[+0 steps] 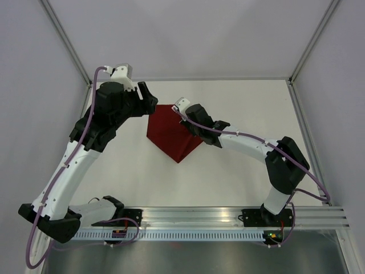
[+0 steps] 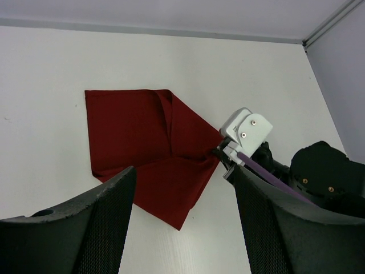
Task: Fold the napkin, place the utensils inside, and roll it up
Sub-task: Fold the napkin
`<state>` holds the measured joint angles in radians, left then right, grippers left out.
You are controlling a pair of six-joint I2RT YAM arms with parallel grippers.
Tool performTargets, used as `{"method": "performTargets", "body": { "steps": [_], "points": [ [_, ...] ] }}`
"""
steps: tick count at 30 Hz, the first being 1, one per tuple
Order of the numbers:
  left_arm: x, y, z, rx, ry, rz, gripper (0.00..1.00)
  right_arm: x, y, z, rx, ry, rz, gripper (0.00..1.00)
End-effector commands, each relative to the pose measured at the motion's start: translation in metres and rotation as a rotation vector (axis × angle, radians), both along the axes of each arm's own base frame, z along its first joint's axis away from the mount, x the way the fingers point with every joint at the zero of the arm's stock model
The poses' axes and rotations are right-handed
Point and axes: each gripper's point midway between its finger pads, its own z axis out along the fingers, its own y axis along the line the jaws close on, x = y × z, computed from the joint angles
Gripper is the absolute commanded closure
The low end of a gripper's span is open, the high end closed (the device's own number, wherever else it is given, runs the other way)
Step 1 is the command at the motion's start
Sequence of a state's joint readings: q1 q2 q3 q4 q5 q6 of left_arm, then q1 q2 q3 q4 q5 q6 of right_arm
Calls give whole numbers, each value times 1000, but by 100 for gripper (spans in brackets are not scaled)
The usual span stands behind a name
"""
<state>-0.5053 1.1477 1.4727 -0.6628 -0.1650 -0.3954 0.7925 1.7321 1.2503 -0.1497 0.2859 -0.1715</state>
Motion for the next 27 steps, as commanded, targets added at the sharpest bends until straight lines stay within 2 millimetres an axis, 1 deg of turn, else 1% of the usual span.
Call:
{"method": "performTargets", "body": {
  "steps": [1, 2, 4, 5, 8, 12, 13, 15, 19, 27],
  "points": [
    [5, -7, 9, -21, -37, -36, 26, 12, -18, 19, 31, -38, -56, 100],
    [6, -8, 8, -22, -35, -38, 26, 18, -26, 18, 32, -37, -73, 99],
    [8, -10, 2, -21, -21, -45, 26, 22, -31, 17, 35, -34, -84, 100],
    [9, -12, 1, -23, -20, -48, 26, 26, -38, 16, 32, -34, -100, 100],
    [11, -15, -5, -23, -8, -57, 26, 32, -46, 12, 26, -30, -119, 99],
    [14, -21, -16, -26, 16, -77, 26, 39, -54, 1, 10, -17, -134, 99],
    [15, -22, -22, -22, 29, -79, 26, 40, -56, -1, 10, -16, -137, 100],
    [16, -25, -26, -25, 35, -88, 26, 43, -59, -8, 9, -2, -141, 99],
    [18, -29, -43, -17, 69, -98, 27, 49, -68, -23, -5, 20, -163, 100],
    [20, -35, -70, -12, 115, -114, 27, 60, -85, -49, -21, 71, -208, 100]
  ]
}}
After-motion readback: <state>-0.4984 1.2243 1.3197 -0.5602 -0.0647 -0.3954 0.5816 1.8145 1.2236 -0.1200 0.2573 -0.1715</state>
